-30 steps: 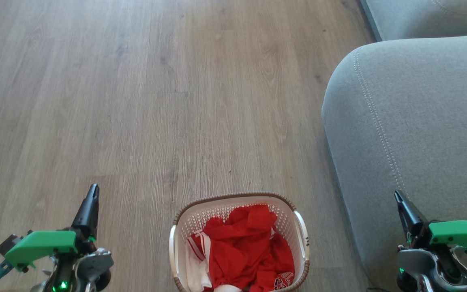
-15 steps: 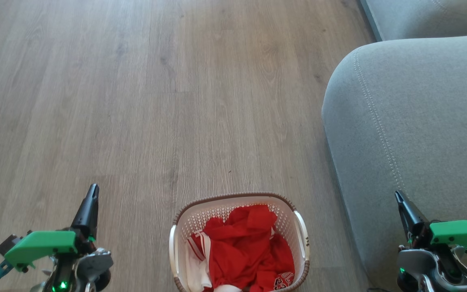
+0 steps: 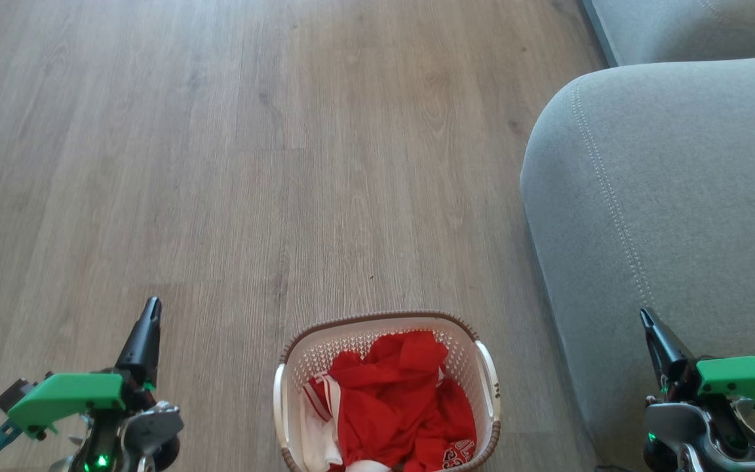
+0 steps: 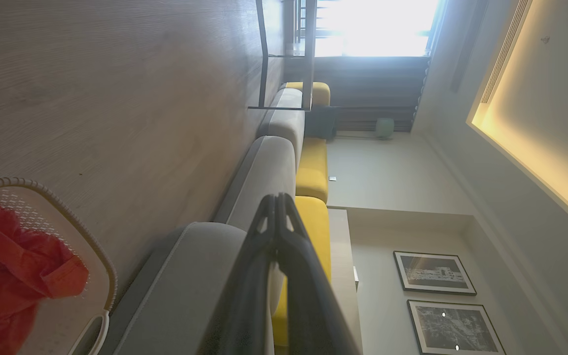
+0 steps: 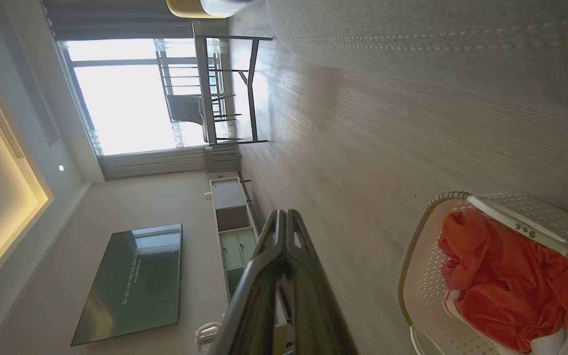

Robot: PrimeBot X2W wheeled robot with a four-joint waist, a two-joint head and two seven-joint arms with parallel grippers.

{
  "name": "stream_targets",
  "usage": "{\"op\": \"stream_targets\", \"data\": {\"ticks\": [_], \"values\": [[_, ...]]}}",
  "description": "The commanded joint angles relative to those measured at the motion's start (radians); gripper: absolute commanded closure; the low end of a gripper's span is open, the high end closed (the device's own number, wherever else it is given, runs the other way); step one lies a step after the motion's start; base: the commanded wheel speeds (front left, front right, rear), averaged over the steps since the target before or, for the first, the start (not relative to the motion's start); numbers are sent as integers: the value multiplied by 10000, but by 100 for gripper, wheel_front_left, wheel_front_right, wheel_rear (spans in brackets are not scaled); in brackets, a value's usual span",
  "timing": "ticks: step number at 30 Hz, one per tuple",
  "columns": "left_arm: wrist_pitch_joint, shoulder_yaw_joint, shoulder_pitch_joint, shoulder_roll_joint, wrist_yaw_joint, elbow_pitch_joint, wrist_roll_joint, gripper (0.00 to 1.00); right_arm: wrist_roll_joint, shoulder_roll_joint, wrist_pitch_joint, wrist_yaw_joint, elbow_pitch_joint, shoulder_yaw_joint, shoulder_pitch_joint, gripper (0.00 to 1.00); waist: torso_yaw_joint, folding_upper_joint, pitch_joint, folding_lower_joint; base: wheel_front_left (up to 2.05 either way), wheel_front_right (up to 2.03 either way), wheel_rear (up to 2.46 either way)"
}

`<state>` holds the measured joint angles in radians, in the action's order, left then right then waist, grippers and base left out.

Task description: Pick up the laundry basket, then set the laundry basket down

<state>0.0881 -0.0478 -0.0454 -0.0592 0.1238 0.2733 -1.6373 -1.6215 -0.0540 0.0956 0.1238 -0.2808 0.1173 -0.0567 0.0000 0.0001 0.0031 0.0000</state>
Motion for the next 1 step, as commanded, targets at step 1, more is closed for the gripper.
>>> {"op": "stream_targets", "data": {"ticks": [1], "values": [[44, -401, -604, -99, 69, -293, 72, 100, 13, -68, 63, 69, 368, -176, -499, 100, 0, -1, 0, 0, 0, 0, 0]]}}
